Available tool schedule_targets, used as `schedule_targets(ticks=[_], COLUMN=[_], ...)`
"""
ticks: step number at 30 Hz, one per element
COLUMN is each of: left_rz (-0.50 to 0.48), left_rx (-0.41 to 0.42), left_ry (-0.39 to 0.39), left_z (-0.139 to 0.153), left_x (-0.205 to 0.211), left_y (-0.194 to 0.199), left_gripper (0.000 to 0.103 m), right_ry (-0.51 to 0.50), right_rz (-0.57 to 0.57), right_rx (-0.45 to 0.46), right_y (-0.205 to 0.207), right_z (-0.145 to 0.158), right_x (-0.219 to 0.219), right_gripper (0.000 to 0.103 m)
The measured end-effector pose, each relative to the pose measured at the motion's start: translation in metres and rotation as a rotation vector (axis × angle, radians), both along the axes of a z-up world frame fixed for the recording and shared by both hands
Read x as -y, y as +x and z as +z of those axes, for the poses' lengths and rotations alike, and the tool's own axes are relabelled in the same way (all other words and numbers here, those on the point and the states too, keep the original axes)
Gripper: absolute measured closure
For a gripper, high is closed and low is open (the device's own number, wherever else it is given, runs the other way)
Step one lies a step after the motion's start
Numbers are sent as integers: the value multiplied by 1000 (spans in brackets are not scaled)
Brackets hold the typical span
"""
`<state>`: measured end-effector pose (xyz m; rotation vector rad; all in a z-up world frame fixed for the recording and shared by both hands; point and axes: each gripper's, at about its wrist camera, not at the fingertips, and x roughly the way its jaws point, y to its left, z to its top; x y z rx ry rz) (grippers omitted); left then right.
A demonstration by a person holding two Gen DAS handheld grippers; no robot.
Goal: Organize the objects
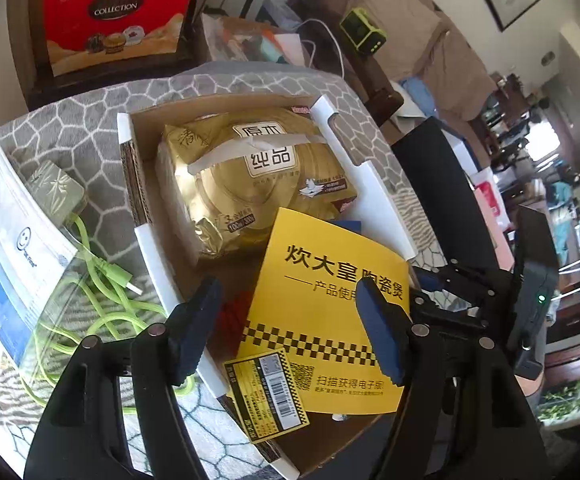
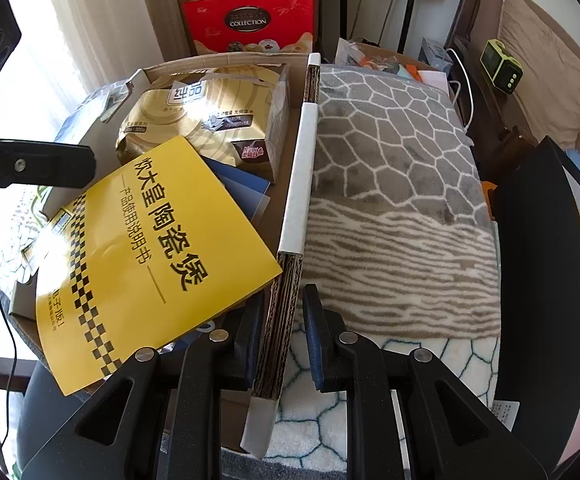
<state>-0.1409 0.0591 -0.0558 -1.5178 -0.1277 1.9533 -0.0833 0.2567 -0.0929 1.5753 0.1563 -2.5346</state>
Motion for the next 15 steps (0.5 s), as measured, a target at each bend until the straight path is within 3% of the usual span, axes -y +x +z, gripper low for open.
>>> schedule_targets(ticks=[11, 15], left_rz=[-40, -70], left_rx=[57, 135], left_ry=[-14, 52], left_z=[-7, -14], left_x=[-12, -18], left_y=[14, 21], left_gripper=[37, 37], right_ry=[-9, -23], right_rz=[-58, -68], right_rx=[2, 9], right_y=[-11, -18], right_z=[7, 6], right_x=[-3, -5], right_gripper=[78, 77])
